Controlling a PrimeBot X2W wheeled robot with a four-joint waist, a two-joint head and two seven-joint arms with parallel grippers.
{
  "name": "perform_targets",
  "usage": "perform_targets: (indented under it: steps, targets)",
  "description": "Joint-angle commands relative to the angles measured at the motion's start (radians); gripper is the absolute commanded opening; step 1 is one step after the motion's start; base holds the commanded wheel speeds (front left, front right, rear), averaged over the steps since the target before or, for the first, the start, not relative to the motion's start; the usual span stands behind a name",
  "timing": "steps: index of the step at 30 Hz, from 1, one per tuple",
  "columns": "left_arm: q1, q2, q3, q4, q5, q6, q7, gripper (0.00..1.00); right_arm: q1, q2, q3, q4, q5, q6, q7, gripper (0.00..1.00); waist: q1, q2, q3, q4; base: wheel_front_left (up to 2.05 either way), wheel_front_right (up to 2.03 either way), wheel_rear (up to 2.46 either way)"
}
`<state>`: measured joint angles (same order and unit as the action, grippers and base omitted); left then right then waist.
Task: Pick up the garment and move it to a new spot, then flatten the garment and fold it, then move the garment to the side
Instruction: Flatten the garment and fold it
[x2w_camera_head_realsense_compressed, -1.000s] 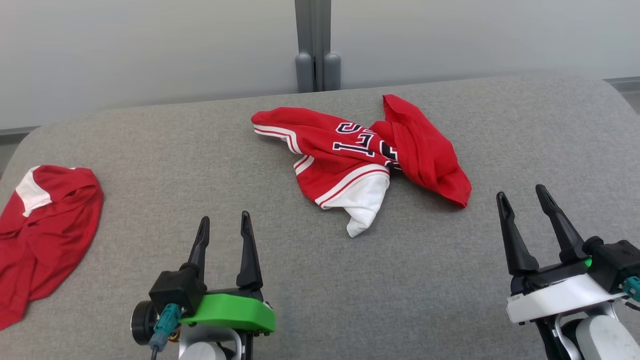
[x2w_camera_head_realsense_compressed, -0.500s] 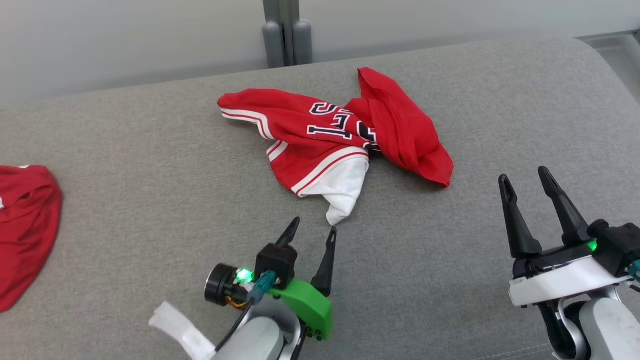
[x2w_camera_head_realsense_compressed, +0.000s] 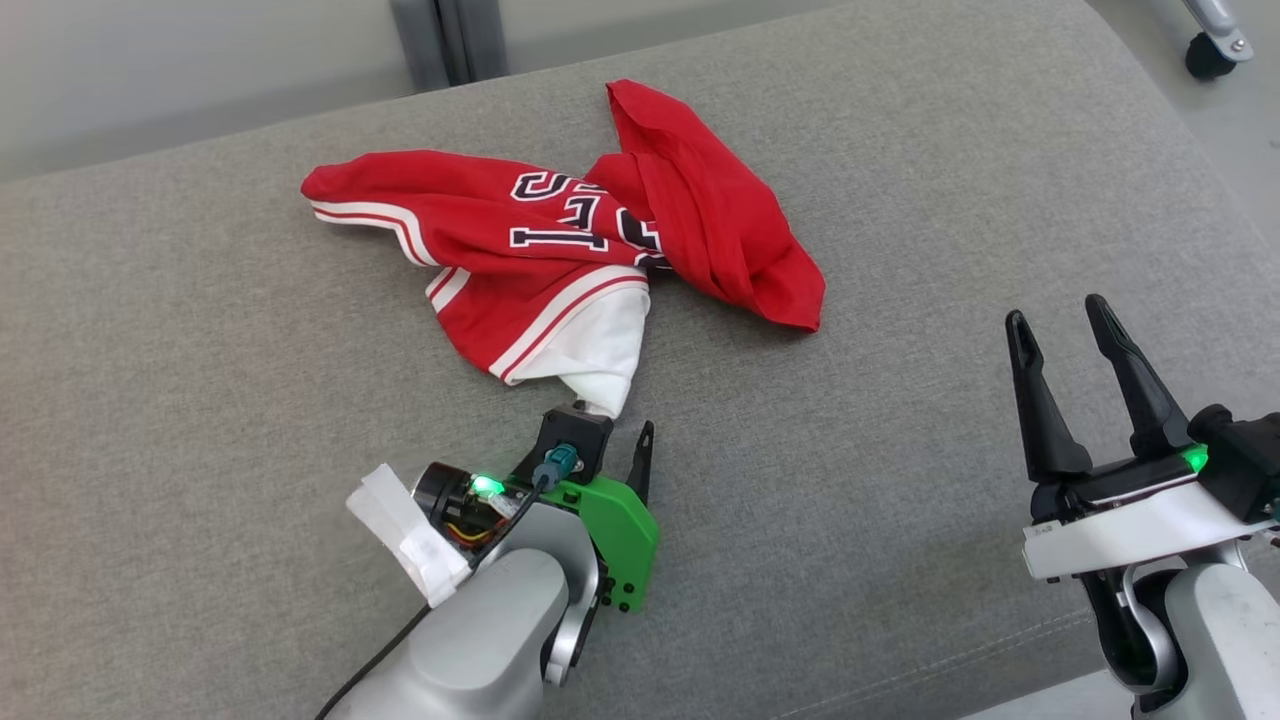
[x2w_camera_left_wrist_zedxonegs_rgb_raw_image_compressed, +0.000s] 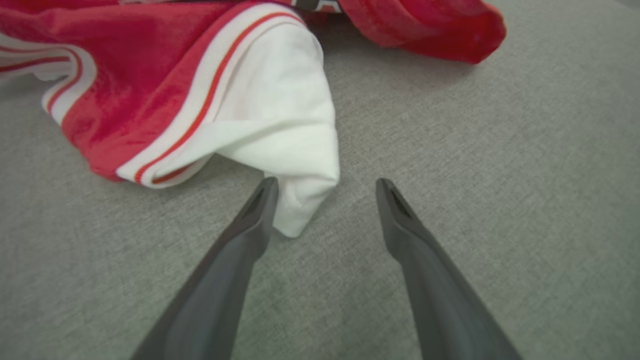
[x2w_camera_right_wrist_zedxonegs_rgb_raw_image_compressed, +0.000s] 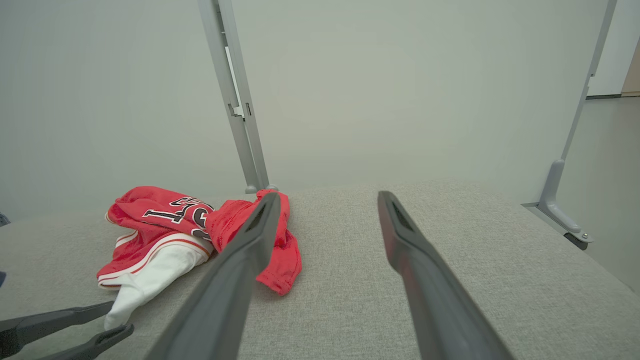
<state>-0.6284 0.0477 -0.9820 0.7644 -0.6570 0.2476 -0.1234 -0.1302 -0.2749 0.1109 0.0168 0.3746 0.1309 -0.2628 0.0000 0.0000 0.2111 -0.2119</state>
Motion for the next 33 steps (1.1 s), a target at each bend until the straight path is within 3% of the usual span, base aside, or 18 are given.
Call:
perform_targets:
  steps: [1, 2, 3, 9, 14, 19, 25, 29, 33]
  targets:
    - [-0.022, 0.005, -0.011, 0.014, -0.028, 0.007, -0.006, 0.87, -0.013, 0.004, -0.002, 0.004, -0.006, 0.0, -0.004, 1.0, 0.0, 0.0, 0.012, -0.015, 0.0, 0.0, 0.0]
    - [-0.025, 0.006, -0.014, 0.019, -0.05, 0.009, -0.013, 0.38, -0.013, 0.005, -0.003, 0.004, -0.007, 0.0, -0.004, 1.0, 0.0, 0.0, 0.011, -0.015, 0.0, 0.0, 0.0]
    - [-0.032, 0.006, -0.018, 0.024, -0.07, 0.011, -0.026, 0.0, -0.012, 0.007, -0.003, 0.005, -0.008, 0.0, -0.004, 1.0, 0.0, 0.0, 0.01, -0.014, 0.0, 0.0, 0.0]
    - [-0.06, 0.006, -0.04, 0.028, -0.159, 0.027, -0.11, 0.0, -0.003, 0.009, -0.01, 0.003, -0.016, 0.0, -0.004, 1.0, 0.0, 0.0, -0.002, 0.023, 0.0, 0.0, 0.0]
    - [-0.054, 0.005, 0.058, -0.023, -0.205, 0.038, -0.143, 0.0, 0.015, 0.008, 0.001, 0.006, -0.028, 0.0, -0.004, 1.0, 0.0, 0.0, -0.039, 0.068, 0.0, 0.0, 0.0]
    - [0.06, 0.03, 0.319, -0.216, -0.046, 0.051, -0.141, 0.0, 0.039, 0.017, 0.002, 0.014, -0.039, 0.0, -0.004, 1.0, 0.0, 0.0, -0.085, 0.123, 0.0, 0.0, 0.0]
    - [0.241, 0.031, 0.571, -0.446, 0.135, 0.017, -0.142, 0.0, 0.068, 0.032, 0.003, 0.033, -0.054, 0.0, -0.004, 1.0, 0.0, 0.0, -0.135, 0.189, 0.0, 0.0, 0.0]
    - [0.352, 0.018, 0.666, -0.516, 0.198, -0.017, -0.142, 0.0, 0.078, 0.051, 0.013, 0.044, -0.062, 0.0, -0.004, 1.0, 0.0, 0.0, -0.161, 0.214, 0.0, 0.0, 0.0]
    - [0.439, 0.011, 0.725, -0.496, 0.23, -0.017, -0.142, 0.0, 0.083, 0.064, 0.027, 0.055, -0.071, 0.0, -0.004, 1.0, 0.0, 0.0, -0.176, 0.223, 0.0, 0.0, 0.0]
